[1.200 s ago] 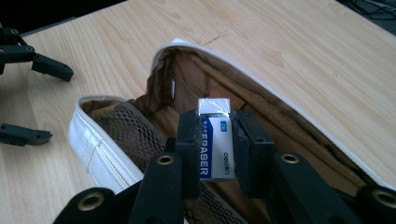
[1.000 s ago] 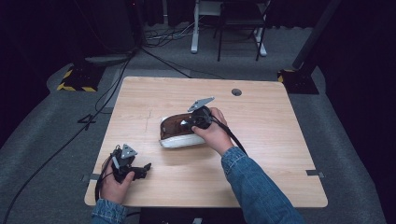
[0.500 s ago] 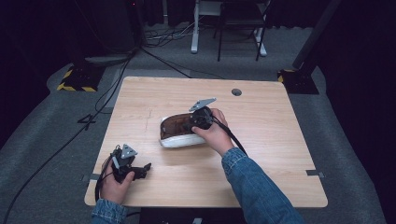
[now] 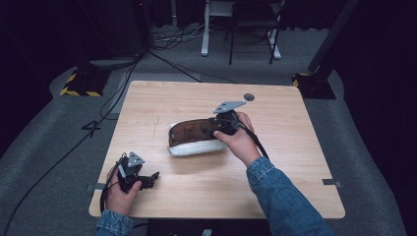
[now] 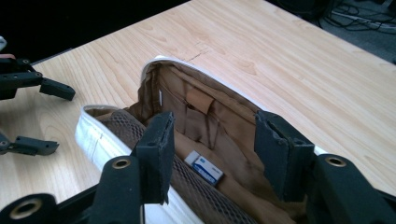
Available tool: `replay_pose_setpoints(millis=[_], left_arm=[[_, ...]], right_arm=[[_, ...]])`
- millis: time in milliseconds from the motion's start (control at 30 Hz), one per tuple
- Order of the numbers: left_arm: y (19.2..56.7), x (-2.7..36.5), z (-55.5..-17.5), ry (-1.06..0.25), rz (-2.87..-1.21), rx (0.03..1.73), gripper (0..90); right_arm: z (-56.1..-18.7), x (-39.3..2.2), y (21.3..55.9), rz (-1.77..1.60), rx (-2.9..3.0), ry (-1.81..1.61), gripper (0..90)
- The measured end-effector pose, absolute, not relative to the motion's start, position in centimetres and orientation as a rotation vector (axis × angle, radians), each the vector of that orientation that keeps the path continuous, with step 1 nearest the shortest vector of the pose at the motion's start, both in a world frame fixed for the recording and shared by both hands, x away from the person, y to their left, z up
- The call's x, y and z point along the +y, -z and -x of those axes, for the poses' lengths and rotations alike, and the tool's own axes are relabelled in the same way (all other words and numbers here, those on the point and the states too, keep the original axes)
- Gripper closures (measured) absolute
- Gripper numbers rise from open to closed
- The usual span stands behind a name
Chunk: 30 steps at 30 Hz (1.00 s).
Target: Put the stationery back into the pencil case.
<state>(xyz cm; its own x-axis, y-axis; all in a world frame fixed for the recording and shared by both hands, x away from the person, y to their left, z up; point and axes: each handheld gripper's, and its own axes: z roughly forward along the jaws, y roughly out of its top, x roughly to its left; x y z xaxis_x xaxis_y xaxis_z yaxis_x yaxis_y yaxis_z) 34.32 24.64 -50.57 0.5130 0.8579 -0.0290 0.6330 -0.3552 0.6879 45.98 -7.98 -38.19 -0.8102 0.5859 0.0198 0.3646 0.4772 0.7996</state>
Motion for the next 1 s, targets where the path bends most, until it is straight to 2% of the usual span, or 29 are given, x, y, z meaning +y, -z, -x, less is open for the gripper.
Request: replay_pose_setpoints(millis=[333, 700, 1000], left_arm=[[50.5, 24.7, -34.2, -0.451, -2.114, 1.210, 10.6], [50.5, 24.7, -34.3, -0.445, -2.109, 1.216, 10.4], [50.6, 24.7, -34.4, -0.451, -2.107, 1.218, 10.0]], right_arm=[[-44.7, -12.0, 36.9, -0.837, 2.424, -1.293, 48.3], [-42.8, -18.3, 36.7, -0.944, 2.322, -1.296, 43.3], [-41.2, -21.8, 36.9, -0.982, 2.298, -1.228, 39.8]])
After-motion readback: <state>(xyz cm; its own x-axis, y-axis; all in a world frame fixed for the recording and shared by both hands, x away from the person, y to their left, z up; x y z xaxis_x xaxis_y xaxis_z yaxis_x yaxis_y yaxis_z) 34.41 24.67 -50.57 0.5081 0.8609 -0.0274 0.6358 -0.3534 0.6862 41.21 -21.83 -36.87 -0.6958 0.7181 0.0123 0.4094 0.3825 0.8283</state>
